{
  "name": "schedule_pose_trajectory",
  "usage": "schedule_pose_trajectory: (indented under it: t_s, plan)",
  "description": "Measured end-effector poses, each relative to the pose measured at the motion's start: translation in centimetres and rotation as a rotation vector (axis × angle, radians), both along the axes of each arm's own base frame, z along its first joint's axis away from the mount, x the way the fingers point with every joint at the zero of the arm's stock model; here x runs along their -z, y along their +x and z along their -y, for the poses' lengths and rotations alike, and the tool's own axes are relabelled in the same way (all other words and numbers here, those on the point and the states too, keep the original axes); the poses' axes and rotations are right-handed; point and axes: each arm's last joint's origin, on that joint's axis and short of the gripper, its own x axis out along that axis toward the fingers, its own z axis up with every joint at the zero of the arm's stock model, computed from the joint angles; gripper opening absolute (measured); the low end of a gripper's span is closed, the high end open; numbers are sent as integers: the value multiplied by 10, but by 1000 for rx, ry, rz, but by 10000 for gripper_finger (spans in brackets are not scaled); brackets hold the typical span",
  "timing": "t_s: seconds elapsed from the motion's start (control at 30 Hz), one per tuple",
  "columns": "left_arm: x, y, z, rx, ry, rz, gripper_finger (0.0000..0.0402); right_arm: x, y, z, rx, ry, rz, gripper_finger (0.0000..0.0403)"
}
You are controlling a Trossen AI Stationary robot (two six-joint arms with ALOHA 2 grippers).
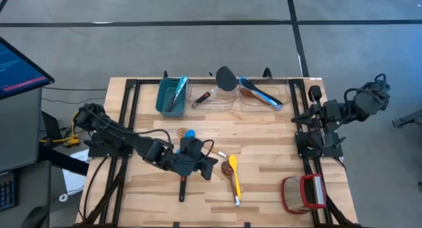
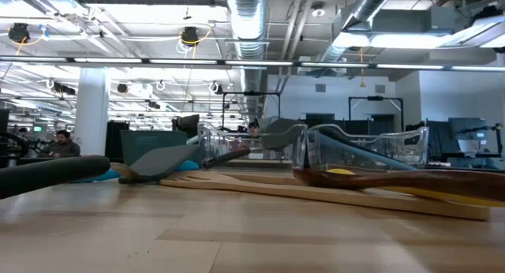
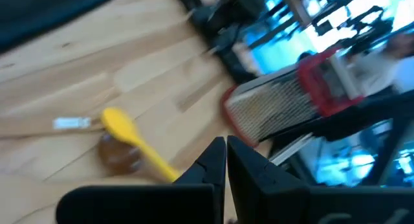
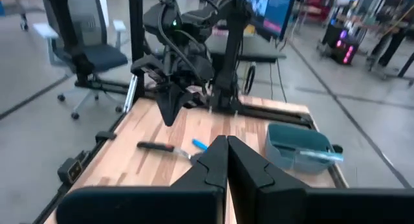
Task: Pick & Place Kitchen Items
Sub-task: Put the black spatula into the left transparent bin
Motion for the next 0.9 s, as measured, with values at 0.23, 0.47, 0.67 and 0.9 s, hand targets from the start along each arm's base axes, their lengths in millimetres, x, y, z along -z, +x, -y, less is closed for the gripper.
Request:
schedule_pose_trajectory:
  t_s: [0.23, 0.47, 0.67, 0.9]
  plan:
    - [-27, 20, 8, -4, 53, 79, 1, 27, -10, 8, -4, 51, 105, 1]
    - [-29, 57, 24, 11, 84, 99, 1, 35, -28, 22, 0, 137, 164, 1]
    - [-18, 77, 46, 34, 83, 99, 1, 35, -35, 28, -1, 176, 211, 0]
    - [-14, 81, 46, 16, 93, 95, 1, 35, -35, 28, 1, 197, 208, 0]
